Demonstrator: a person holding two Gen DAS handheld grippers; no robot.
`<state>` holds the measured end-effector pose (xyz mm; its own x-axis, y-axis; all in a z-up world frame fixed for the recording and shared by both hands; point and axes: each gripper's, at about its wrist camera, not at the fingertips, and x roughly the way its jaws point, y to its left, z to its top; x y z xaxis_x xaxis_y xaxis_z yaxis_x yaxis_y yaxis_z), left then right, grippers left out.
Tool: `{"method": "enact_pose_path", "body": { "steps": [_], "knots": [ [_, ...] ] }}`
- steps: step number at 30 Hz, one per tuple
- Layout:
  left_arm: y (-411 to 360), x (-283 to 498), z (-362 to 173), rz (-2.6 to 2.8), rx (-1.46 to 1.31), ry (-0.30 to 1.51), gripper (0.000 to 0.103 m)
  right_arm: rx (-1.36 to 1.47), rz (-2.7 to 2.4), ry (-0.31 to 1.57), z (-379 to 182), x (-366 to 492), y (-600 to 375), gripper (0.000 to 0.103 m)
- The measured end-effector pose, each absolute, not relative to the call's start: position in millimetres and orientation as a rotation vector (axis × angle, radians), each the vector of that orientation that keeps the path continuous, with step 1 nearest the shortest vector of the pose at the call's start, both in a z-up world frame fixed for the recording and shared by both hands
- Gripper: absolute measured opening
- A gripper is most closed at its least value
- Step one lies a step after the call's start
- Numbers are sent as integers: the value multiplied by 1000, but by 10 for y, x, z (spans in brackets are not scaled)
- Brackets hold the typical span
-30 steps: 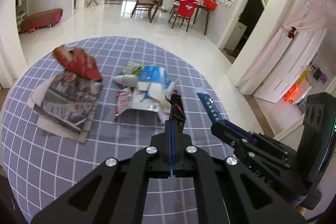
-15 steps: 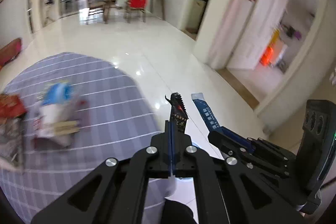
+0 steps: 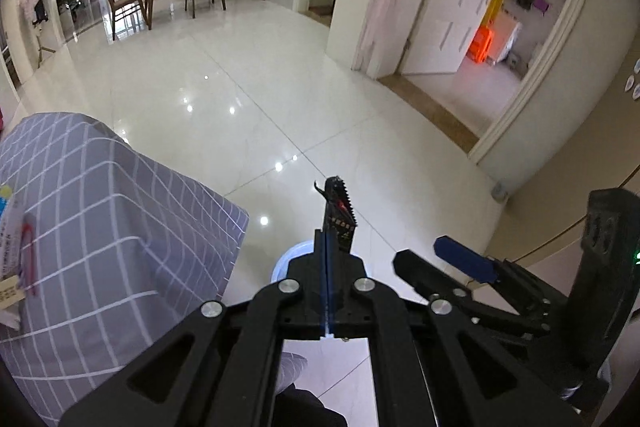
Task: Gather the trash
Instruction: 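Carry both items over the blue bucket and open both tools to drop them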
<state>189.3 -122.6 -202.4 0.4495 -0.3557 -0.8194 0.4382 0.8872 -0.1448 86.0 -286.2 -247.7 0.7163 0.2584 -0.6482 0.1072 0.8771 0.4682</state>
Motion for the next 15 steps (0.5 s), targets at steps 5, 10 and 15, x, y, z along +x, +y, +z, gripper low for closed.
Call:
{"method": "enact_pose_path", "body": {
  "steps": [5, 10, 15],
  "knots": [
    [-1339, 1921, -2185, -494, 110, 1024, 1, 514, 80, 765, -2481, 788, -2977, 57],
    [-1462, 1904, -2273, -505, 127, 1038, 1, 523, 58, 732, -2449, 646, -2974, 57],
    [-1544, 1915, -2287, -520, 141, 1042, 1, 537, -10, 641, -2360, 489, -3112, 57]
  ]
}}
